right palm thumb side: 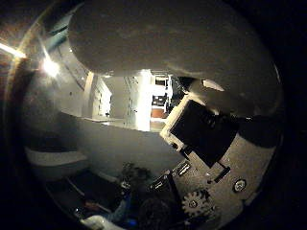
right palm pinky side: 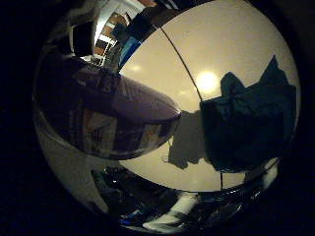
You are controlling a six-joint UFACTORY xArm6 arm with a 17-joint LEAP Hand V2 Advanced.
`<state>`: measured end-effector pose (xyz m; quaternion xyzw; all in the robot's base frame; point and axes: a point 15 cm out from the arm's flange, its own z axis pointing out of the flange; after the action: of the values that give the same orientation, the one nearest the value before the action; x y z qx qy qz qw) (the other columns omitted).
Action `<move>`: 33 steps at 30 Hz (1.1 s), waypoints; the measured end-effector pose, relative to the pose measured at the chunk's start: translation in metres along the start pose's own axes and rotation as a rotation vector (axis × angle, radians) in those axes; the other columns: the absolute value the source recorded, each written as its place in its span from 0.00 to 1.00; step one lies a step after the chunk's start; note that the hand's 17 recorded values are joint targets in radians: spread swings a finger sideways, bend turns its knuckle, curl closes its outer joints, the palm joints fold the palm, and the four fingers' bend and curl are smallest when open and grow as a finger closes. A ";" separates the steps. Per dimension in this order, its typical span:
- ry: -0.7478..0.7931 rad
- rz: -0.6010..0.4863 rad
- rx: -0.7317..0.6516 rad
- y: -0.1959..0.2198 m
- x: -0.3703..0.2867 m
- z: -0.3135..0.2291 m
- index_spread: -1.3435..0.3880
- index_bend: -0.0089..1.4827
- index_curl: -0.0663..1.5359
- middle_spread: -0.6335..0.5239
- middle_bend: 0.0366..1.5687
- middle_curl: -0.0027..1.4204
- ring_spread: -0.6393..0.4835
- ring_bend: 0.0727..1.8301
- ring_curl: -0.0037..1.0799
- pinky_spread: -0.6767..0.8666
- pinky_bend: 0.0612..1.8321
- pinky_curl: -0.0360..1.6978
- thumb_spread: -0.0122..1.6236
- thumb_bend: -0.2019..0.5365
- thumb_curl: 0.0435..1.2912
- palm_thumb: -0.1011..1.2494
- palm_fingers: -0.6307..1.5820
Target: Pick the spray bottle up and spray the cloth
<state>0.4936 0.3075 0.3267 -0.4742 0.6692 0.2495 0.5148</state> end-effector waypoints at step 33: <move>0.008 -0.064 -0.121 0.036 0.071 0.056 0.58 0.43 0.58 0.41 0.75 0.43 0.39 0.72 0.62 0.26 0.55 0.64 0.58 0.23 0.47 0.75 0.72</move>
<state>0.4851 0.3418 0.2360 -0.5265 0.6396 0.2709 0.4902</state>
